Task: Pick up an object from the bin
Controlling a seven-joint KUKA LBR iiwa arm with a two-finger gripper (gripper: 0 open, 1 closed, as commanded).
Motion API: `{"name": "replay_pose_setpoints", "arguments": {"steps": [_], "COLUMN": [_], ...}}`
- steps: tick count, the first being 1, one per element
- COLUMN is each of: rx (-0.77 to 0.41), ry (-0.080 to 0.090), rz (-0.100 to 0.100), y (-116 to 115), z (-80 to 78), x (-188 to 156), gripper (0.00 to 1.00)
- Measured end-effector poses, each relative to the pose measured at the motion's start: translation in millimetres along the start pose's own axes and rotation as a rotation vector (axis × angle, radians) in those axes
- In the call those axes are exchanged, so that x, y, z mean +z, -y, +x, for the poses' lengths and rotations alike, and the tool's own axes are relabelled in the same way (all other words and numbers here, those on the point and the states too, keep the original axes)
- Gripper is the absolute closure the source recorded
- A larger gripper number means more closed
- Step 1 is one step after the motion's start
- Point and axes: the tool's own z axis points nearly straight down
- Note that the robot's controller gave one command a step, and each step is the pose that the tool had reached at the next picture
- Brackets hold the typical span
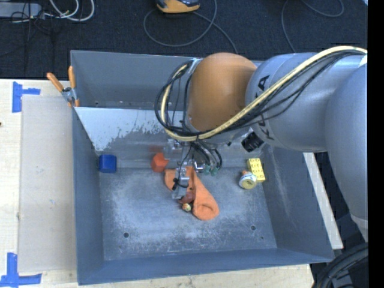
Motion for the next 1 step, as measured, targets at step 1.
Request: {"name": "replay_pose_setpoints", "arguments": {"steps": [1], "rx": [0.001], "ry": [0.003], "rz": [0.000], "y": [0.2], "z": [-0.6], "x": [-2.9], "gripper": [0.00]}}
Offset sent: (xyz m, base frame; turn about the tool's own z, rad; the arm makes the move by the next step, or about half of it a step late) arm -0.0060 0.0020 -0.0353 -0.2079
